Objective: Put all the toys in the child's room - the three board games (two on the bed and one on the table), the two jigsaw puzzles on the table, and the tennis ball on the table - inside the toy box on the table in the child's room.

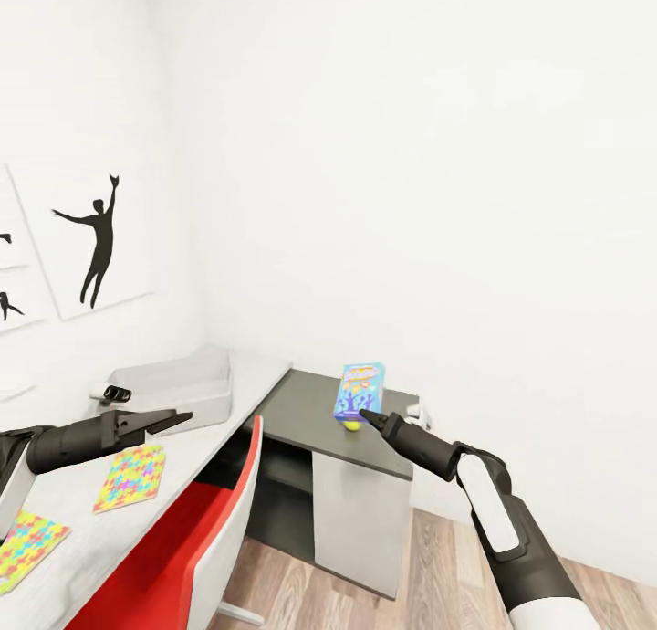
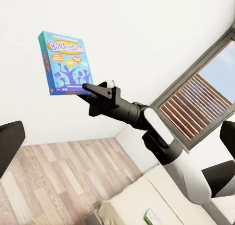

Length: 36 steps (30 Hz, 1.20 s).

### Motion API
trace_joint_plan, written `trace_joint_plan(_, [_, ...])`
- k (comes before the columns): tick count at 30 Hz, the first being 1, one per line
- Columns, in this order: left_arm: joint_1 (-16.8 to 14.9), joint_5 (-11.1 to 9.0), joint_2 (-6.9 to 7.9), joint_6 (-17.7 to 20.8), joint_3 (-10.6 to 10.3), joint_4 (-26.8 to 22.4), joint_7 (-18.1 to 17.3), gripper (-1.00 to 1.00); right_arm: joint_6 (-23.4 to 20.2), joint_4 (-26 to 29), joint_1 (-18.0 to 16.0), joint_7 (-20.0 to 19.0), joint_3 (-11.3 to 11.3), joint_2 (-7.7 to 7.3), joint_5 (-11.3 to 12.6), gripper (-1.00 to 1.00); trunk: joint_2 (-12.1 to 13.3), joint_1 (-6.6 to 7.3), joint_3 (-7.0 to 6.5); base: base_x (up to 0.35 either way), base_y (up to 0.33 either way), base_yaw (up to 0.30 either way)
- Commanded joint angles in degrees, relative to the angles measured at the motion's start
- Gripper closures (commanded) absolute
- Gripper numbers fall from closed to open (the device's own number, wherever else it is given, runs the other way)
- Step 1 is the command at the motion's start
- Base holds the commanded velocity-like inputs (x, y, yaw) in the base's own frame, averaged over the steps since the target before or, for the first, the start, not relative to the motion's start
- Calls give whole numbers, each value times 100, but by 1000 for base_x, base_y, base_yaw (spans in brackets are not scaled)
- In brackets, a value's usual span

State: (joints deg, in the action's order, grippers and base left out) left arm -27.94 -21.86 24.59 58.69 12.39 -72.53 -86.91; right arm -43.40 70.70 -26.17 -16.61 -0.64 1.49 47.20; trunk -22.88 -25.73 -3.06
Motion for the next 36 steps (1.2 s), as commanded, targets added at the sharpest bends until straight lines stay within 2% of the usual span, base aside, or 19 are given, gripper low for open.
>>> trace_joint_plan(1, [-1, -2, 1, 60, -1, 2, -19, -100, -28, 3, -2, -17, -7, 2, 26, 100, -4, -5, 3, 319, 51, 34])
trace_joint_plan(8, [-1, -2, -1, 56, -4, 2, -19, -100, -28, 5, -2, -11, 1, 5, 26, 100, -4, -5, 45, 300, -26, 31])
trace_joint_plan(19, [-1, 5, -7, 54, -8, 2, -22, -100, -20, 1, -2, 12, 11, 22, 17, 100, -4, -5, 124, 238, -239, 188])
trace_joint_plan(25, [-1, 6, -10, 62, -8, 2, -24, -100, -19, -3, -2, 12, 11, 18, 17, 100, -4, -5, 163, 106, -224, 215])
trace_joint_plan(36, [-1, 6, -16, 63, -8, 2, -28, -100, -19, -5, -2, 17, 11, 14, 17, 100, -4, -5, 235, 11, -18, 216])
